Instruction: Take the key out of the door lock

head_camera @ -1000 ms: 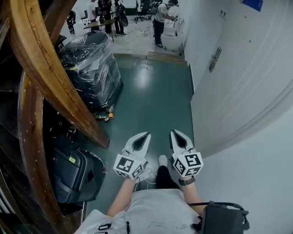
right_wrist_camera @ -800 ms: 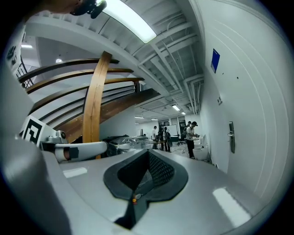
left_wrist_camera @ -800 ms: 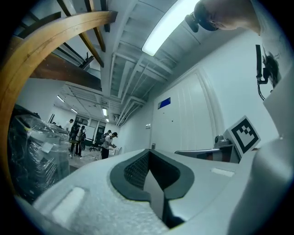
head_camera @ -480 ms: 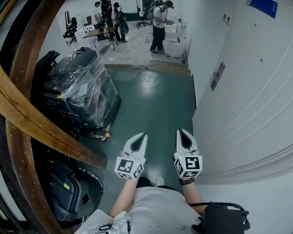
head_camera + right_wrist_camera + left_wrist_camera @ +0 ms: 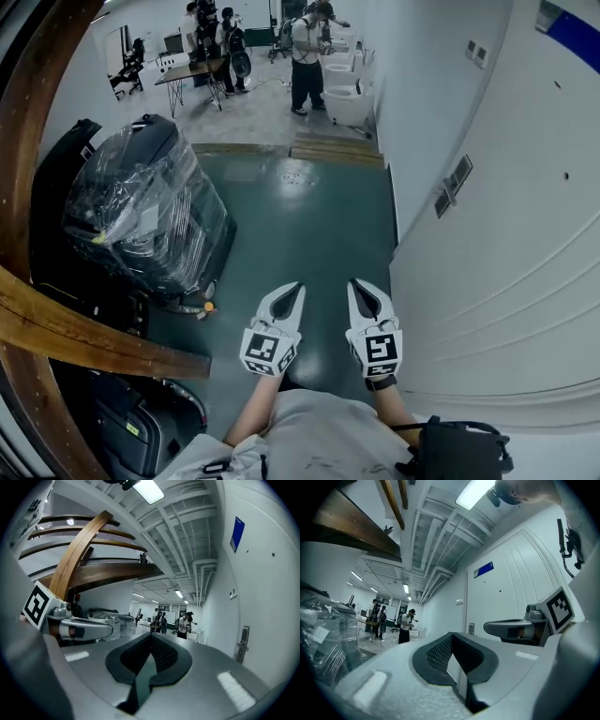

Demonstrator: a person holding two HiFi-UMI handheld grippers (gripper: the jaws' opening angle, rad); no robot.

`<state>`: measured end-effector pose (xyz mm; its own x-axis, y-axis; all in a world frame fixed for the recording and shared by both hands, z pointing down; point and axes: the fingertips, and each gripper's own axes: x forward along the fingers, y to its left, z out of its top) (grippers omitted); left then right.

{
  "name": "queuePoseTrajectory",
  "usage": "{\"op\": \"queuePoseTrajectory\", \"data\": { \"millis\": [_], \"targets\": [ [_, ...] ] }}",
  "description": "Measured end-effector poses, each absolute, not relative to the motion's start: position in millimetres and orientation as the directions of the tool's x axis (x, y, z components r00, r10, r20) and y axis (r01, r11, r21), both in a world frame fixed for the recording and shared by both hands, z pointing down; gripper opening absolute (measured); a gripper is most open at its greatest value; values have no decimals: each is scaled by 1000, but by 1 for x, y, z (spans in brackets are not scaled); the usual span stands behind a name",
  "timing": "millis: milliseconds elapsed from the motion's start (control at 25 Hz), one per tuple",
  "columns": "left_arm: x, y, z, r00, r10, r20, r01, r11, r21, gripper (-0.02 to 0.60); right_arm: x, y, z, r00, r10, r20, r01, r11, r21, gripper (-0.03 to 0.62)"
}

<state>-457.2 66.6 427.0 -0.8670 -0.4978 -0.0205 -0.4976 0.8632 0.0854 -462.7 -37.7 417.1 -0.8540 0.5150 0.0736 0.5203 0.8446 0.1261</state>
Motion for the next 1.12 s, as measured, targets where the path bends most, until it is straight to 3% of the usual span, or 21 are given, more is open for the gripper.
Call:
{"op": "queuePoseTrajectory", "data": {
  "millis": [320,440,600,680,920,1120],
  "targets": [
    [-614,131,401,-835,-548,-47,-546,836,-61,2,-620,45,400,-876,481,31,480,865,146,3],
    [-663,163,385,-827,-559,-61,-551,827,-111,2,-667,69,390,-916,402,6,398,905,151,3],
    [-721,181,397,-830,-558,-15,-544,814,-204,2,-710,81,418,-933,346,98,355,929,102,31],
    [-745,174,405,-806,-592,-6,-583,795,-167,2,-732,72,428,-939,315,138,327,942,72,27],
    [-822,149,439,-759,-651,22,-651,756,-68,2,-799,46,433,-960,262,98,268,962,51,2],
    [-890,93,438,-663,-746,57,-746,653,-131,2,-890,-2,445,-974,200,104,197,980,-37,3]
  ]
}}
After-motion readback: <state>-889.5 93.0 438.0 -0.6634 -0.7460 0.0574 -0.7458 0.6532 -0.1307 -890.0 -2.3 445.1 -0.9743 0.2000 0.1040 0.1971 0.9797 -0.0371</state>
